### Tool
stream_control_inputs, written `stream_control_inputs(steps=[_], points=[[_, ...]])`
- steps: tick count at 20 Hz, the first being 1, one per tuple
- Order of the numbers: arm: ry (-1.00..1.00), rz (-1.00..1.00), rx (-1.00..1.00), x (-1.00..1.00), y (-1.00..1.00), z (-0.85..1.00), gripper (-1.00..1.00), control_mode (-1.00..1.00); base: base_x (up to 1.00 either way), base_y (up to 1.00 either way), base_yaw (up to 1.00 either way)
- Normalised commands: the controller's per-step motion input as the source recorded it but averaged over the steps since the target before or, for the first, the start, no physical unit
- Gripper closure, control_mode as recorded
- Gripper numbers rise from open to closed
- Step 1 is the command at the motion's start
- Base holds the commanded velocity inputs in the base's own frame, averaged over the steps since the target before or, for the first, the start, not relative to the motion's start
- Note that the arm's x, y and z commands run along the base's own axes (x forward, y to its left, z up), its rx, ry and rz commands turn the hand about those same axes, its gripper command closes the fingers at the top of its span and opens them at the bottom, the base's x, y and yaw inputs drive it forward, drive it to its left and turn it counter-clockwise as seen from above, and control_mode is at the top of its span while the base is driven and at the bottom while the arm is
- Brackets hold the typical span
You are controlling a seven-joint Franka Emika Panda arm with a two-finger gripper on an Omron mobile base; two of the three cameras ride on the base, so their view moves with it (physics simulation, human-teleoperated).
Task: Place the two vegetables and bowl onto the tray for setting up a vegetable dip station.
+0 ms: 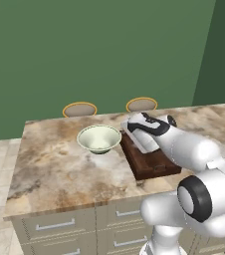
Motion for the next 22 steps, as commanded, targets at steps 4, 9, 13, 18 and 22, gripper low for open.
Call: stream_control_inputs(steps=[4, 9, 13, 18, 22], points=[[0.00, 0.00, 0.00, 0.00, 0.09, -0.19, -1.00, -1.00, 0.00, 0.00, 0.00], [0.00, 0.00, 0.00, 0.01, 0.10, -0.15, -1.00, -1.00, 0.00, 0.00, 0.00], [-0.01, 0.00, 0.00, 0.09, 0.11, -0.01, -1.00, -1.00, 0.00, 0.00, 0.00], [0.00, 0.00, 0.00, 0.09, 0.11, -0.05, -1.00, -1.00, 0.00, 0.00, 0.00], [0.00, 0.00, 0.00, 0.04, 0.06, -0.14, -1.00, -1.00, 0.00, 0.00, 0.00]])
